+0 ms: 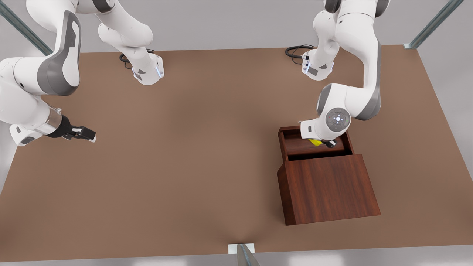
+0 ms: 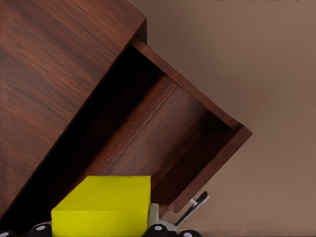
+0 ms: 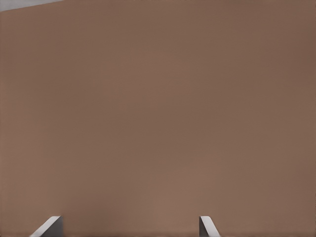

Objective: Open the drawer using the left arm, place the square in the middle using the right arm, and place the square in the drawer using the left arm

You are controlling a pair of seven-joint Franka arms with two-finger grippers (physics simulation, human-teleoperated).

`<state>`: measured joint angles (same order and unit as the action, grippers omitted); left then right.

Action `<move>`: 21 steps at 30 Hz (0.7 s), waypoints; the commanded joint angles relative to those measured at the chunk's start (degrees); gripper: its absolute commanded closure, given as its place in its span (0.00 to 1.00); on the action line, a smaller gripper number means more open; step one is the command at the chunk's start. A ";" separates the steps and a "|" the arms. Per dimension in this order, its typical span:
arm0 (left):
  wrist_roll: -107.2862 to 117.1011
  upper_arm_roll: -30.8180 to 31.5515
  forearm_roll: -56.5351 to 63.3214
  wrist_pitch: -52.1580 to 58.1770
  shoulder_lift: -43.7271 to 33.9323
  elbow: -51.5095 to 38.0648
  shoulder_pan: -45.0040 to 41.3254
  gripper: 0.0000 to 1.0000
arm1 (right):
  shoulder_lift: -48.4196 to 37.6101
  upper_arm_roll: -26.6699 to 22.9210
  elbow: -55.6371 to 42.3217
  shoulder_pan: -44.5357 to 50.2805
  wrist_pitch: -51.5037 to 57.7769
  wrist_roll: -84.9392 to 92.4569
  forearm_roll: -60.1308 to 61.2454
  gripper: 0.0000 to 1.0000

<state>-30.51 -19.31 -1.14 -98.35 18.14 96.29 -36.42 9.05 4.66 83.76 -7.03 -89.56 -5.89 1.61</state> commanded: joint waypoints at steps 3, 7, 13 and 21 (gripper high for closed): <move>-0.17 -0.11 -1.67 -0.35 1.63 -0.05 0.20 0.31 | 0.00 0.00 0.00 0.00 0.00 0.00 -0.03 0.00; -0.25 -0.11 -2.37 -0.09 2.77 0.04 0.20 0.00 | 0.00 0.00 0.00 0.00 0.00 0.00 0.06 0.00; 14.32 -0.20 -3.25 5.53 1.28 -3.91 0.03 0.00 | 0.09 0.00 0.00 0.00 -0.44 -0.09 0.06 0.00; 35.52 20.27 7.20 4.93 -5.04 -17.36 25.07 0.00 | 0.09 0.00 0.00 -0.09 -0.44 -0.09 0.06 0.00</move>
<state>5.09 3.08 0.89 -94.10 12.87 78.92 -9.11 9.14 4.66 83.76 -7.11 -90.05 -5.94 1.67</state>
